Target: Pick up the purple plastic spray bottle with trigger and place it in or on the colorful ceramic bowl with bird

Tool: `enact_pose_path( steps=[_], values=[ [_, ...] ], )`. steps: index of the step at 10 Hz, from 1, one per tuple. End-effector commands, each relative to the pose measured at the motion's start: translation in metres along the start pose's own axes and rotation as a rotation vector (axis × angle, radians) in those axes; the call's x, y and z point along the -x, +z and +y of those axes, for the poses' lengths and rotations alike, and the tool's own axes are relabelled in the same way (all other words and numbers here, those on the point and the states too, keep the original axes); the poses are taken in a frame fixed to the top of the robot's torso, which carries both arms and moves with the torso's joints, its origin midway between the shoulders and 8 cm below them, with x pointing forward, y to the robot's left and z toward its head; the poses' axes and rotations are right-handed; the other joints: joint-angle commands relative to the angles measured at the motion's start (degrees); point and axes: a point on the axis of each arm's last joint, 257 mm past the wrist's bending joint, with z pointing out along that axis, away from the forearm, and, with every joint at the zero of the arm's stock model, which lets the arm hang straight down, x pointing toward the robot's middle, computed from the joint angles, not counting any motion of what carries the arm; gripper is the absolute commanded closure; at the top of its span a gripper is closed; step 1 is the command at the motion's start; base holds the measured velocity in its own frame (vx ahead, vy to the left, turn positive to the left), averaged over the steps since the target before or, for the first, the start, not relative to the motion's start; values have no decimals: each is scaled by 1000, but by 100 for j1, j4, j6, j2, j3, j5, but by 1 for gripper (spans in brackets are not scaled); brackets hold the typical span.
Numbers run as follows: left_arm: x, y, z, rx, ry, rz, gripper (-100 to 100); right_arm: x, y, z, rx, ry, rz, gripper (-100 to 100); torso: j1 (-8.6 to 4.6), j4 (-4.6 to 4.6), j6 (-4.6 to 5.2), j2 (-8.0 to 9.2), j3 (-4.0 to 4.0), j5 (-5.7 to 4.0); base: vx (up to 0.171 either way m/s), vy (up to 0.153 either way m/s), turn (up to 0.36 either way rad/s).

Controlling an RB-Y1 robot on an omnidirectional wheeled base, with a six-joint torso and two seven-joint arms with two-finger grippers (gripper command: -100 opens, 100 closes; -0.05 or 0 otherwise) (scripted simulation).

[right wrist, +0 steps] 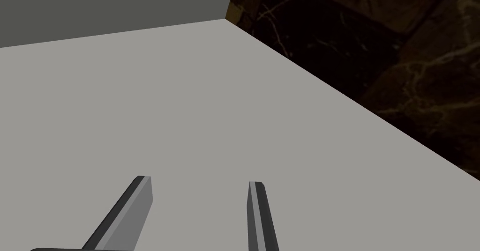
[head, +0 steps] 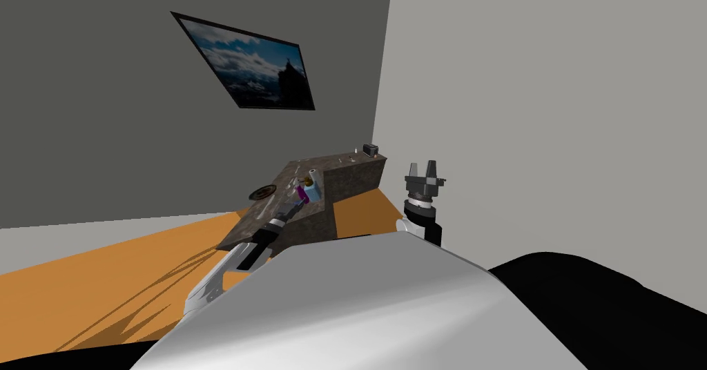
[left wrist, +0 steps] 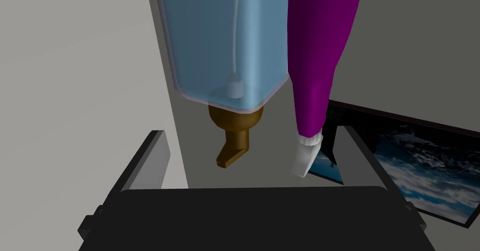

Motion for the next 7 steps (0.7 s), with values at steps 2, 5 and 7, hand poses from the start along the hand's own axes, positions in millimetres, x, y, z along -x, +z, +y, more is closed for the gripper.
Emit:
enact_pose_path(
  steps=[2,5,7],
  values=[
    [-10,1,4,-15,16,27,-100,0,0,0,0,0,0,0,-7,0,0,0,0,-2,53,96,-36],
    [-10,1,3,-12,14,22,-100,0,0,0,0,0,0,0,-55,6,-1,29,16,-12,-4,2,-7],
    [-10,1,3,-12,14,22,100,0,0,0,0,0,0,0,-58,6,-1,30,17,-13,0,0,0]
  ],
)
